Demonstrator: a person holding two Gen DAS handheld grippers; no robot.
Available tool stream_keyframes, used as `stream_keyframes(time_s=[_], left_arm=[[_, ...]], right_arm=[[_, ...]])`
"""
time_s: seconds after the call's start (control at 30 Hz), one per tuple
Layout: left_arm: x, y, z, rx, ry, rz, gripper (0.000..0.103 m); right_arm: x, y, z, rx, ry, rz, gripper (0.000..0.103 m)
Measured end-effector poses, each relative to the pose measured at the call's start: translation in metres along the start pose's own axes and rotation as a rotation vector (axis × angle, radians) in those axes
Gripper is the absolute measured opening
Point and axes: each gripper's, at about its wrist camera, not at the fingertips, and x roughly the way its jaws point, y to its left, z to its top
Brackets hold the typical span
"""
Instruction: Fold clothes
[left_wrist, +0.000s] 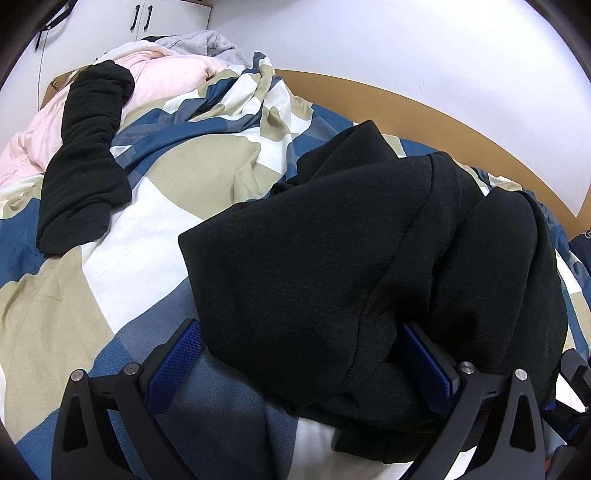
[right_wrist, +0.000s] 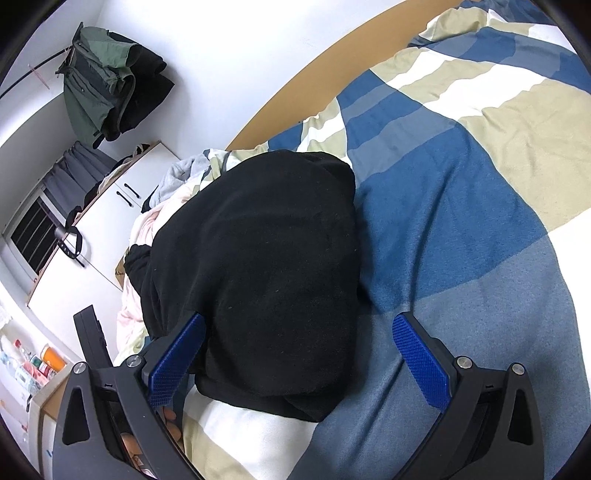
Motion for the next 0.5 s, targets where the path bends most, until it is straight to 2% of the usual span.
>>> stream_keyframes(time_s=[0.13,0.27,0.33,0.43,0.47,0.5], left_arm=[[0.008,0.017,0.002,-0.081,0.058,-0.089,0.103],[0.002,0.023,0.003,-0.097,0.085,-0.114,0.103],[-0.014,0.034,0.008,-0.130,0.061,-0.147,0.103],[-0.054,0.063,0.011,-0.237,-0.088,-0.240,0.103],[-0.061,0.070,0.010,-0.248,-0.113,-0.258,0.103],[-0.061,0.073,0.009,-0.234,-0.095,-0.253,0.103]], right_arm=[[0.001,-0.004,0.002,0.013,0.003,0.010,0.103],[0.001,-0.005,0.001,0.010,0.005,0.011,0.103],[0.000,-0.005,0.001,0.012,0.004,0.015,0.103],[0.000,-0.004,0.001,0.013,0.004,0.014,0.103],[0.000,-0.004,0.001,0.011,0.006,0.012,0.103],[0.000,-0.003,0.000,0.009,0.007,0.009,0.103]])
